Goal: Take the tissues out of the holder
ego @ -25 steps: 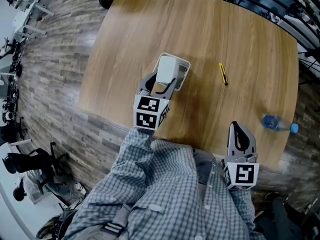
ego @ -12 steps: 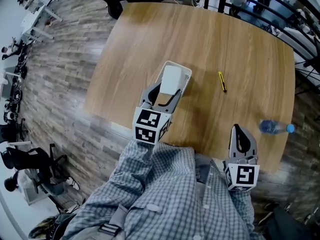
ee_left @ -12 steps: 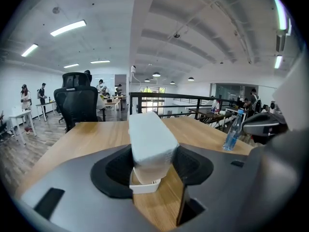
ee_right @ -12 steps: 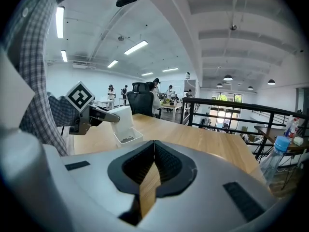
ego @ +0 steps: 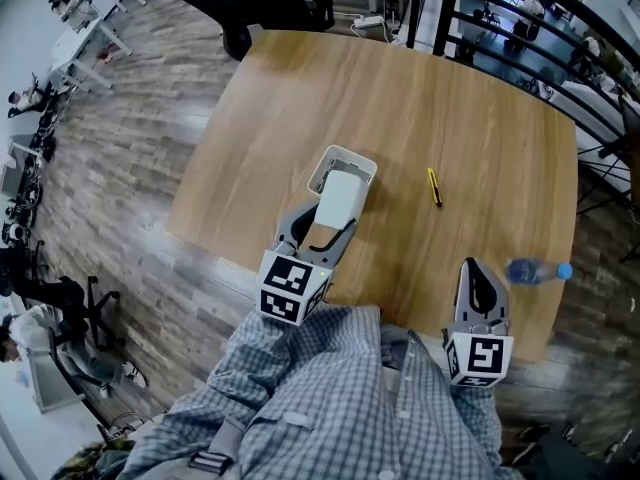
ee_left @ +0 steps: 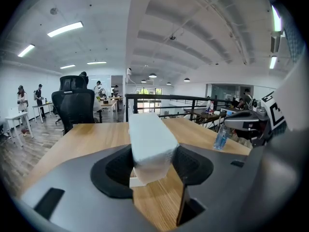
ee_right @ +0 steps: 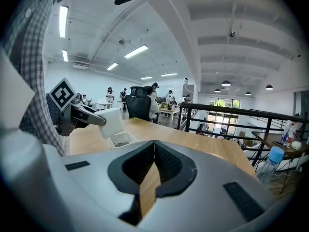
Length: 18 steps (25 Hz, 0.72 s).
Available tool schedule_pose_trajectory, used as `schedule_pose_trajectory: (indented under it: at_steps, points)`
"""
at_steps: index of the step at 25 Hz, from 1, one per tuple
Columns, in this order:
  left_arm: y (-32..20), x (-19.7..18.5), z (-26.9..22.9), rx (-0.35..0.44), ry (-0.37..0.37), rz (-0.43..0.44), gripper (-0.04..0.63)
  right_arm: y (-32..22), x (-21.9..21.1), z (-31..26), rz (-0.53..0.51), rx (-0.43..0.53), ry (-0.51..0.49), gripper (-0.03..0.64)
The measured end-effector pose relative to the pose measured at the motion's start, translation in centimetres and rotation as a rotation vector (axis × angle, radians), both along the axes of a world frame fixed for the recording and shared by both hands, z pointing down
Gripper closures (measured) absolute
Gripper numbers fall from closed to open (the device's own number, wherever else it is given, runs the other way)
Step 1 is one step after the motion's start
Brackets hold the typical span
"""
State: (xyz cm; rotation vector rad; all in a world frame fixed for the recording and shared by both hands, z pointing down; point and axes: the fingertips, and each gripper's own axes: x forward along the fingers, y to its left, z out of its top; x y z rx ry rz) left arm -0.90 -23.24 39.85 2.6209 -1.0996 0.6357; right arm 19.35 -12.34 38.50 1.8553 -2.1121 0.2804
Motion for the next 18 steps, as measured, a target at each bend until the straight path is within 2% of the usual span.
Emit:
schedule_pose_trajectory:
  at_steps: [18]
  points:
    - [1.7,1.1,-0.6,-0.008,0.019,0.022,0.343,-1.1,-0.8,-0.2,-0.043,-0.004,0.005,0.606]
